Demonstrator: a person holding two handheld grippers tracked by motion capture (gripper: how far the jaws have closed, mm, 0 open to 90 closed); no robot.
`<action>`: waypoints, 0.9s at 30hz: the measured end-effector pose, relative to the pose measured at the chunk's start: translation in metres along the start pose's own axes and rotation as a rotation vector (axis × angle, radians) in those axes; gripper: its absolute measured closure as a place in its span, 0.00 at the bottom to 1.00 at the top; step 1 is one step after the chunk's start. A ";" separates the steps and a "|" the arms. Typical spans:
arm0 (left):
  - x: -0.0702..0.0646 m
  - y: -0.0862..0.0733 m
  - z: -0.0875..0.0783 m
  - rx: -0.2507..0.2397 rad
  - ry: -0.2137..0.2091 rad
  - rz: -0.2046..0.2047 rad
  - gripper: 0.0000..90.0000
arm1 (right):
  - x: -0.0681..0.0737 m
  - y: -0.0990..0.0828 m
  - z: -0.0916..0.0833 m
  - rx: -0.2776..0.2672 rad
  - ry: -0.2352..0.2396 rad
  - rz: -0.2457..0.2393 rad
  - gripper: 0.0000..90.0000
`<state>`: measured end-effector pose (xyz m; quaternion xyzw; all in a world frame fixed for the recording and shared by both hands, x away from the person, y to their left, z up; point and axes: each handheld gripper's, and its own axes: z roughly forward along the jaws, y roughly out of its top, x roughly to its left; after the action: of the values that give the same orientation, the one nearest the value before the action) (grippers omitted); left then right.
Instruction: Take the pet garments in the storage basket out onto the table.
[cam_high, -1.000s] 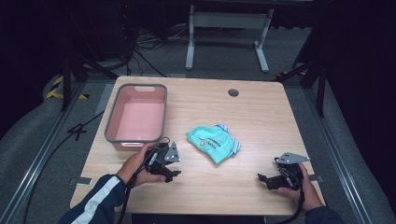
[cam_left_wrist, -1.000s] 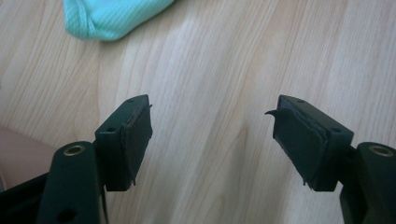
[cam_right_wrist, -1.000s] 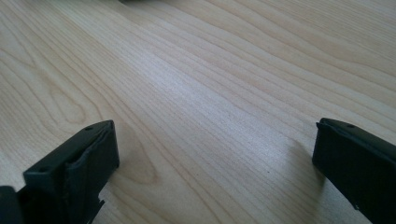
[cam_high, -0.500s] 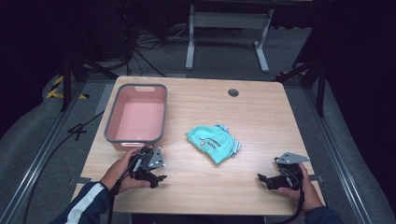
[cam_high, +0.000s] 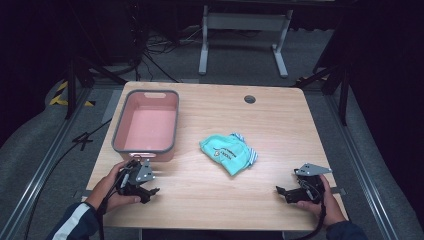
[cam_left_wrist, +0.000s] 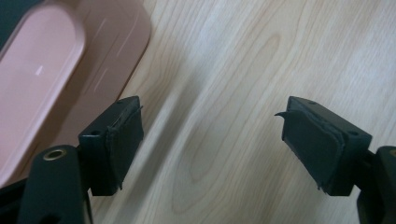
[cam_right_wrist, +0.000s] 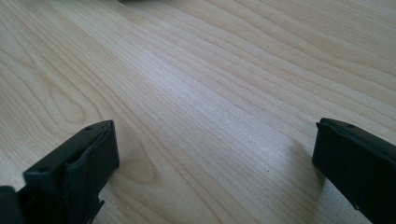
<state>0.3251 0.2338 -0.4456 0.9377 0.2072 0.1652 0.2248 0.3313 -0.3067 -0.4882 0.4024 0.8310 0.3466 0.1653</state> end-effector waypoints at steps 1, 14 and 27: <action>0.001 -0.004 0.000 -0.004 0.003 -0.011 0.23 | 0.000 0.000 0.000 0.000 0.000 0.000 0.01; 0.017 -0.051 -0.003 -0.063 -0.025 -0.169 0.23 | 0.000 0.000 0.000 0.000 0.000 0.000 0.01; 0.017 -0.080 0.001 -0.205 -0.032 -0.343 0.17 | 0.000 0.000 0.000 0.000 0.001 0.001 0.01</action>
<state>0.3148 0.3064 -0.4825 0.8632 0.3425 0.1297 0.3475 0.3310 -0.3069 -0.4881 0.4028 0.8308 0.3470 0.1648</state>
